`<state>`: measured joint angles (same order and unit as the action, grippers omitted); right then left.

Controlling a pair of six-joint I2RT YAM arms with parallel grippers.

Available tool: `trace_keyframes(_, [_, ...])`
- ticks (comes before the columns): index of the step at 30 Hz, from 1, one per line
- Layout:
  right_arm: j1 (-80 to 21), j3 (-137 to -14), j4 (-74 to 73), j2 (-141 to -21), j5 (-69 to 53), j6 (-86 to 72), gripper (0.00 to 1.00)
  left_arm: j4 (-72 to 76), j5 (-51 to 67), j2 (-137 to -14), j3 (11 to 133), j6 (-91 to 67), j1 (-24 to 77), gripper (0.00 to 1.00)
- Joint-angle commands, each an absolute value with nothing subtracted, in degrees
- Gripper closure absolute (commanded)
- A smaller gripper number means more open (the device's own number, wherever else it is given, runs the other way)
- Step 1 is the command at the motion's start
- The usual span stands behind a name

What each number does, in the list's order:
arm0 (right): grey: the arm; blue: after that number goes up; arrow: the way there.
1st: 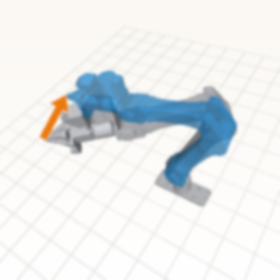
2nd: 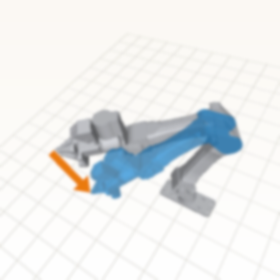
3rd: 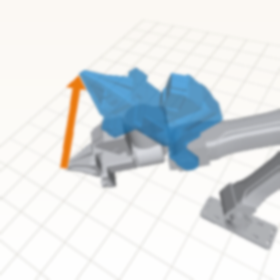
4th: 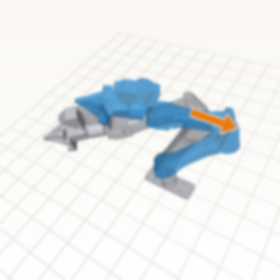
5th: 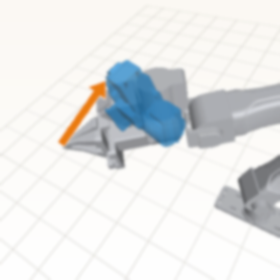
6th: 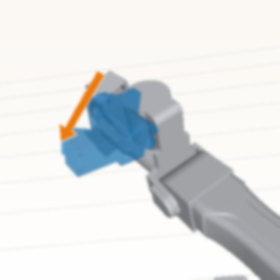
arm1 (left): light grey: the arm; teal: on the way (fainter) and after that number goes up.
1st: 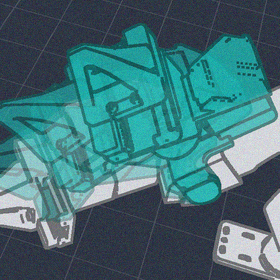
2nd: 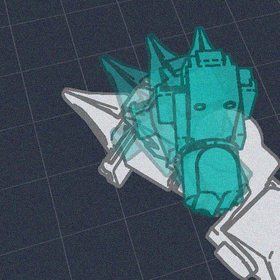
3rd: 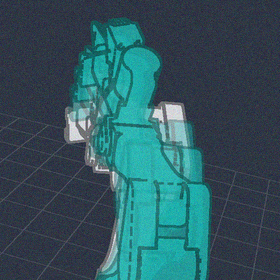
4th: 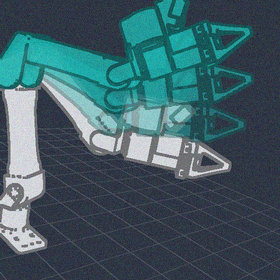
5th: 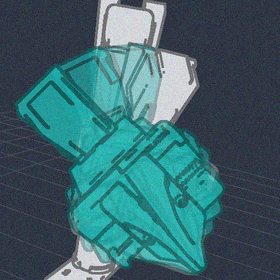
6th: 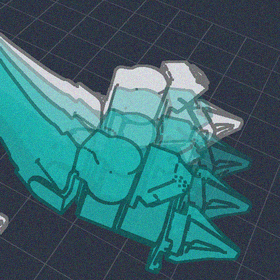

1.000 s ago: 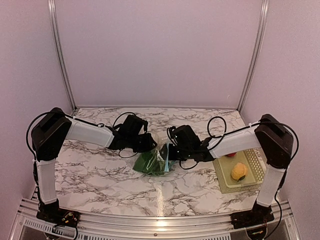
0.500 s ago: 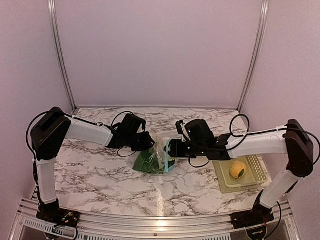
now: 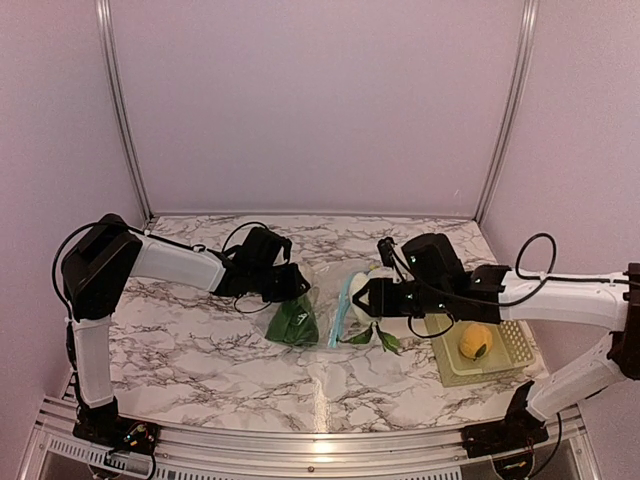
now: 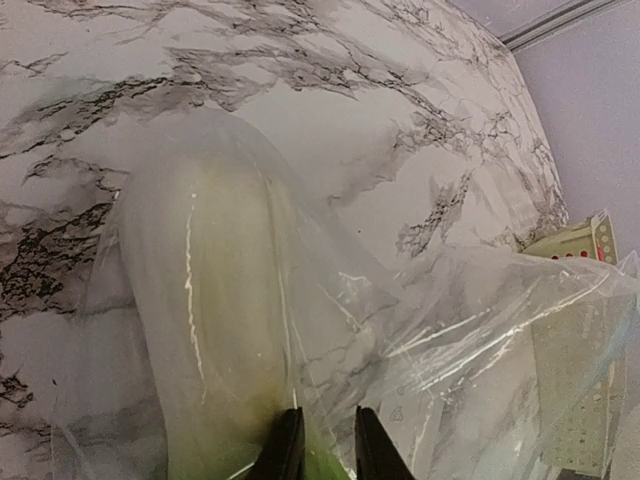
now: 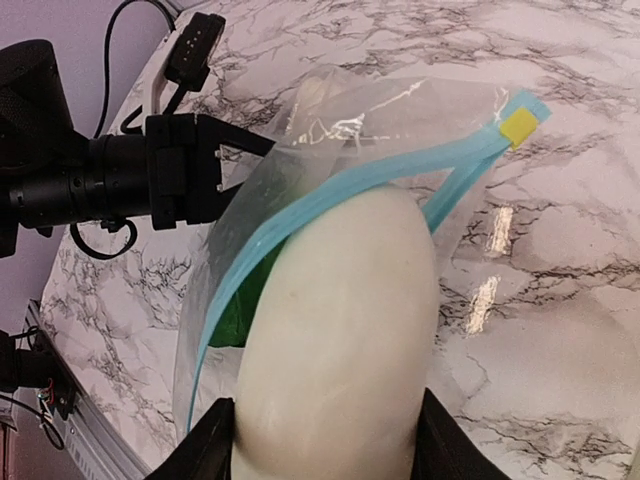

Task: Open the zip-top bag and remove the fake food

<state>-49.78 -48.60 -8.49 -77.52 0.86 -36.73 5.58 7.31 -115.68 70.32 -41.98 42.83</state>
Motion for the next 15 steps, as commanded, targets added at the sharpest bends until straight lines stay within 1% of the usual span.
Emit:
trace_keyframes(1, [-50.4,-48.4,-18.1,-71.2,5.0,-35.7,0.65,-2.8,5.5,-117.0,69.2,-40.7,41.7,0.81])
trace_keyframes(8, [-48.7,-48.0,-31.1,-60.3,12.1,-34.6,0.62,-3.0,5.5,-115.8,69.3,-40.0,41.7,0.81])
trace_keyframes(12, [-40.9,-46.0,-34.8,-54.2,11.6,-31.5,0.61,-2.8,5.8,-114.9,69.2,-39.9,41.7,0.81])
trace_keyframes(15, [-34.4,-45.4,-35.5,-52.4,10.5,-27.8,0.61,-2.6,6.2,-114.3,69.2,-40.2,41.9,0.81])
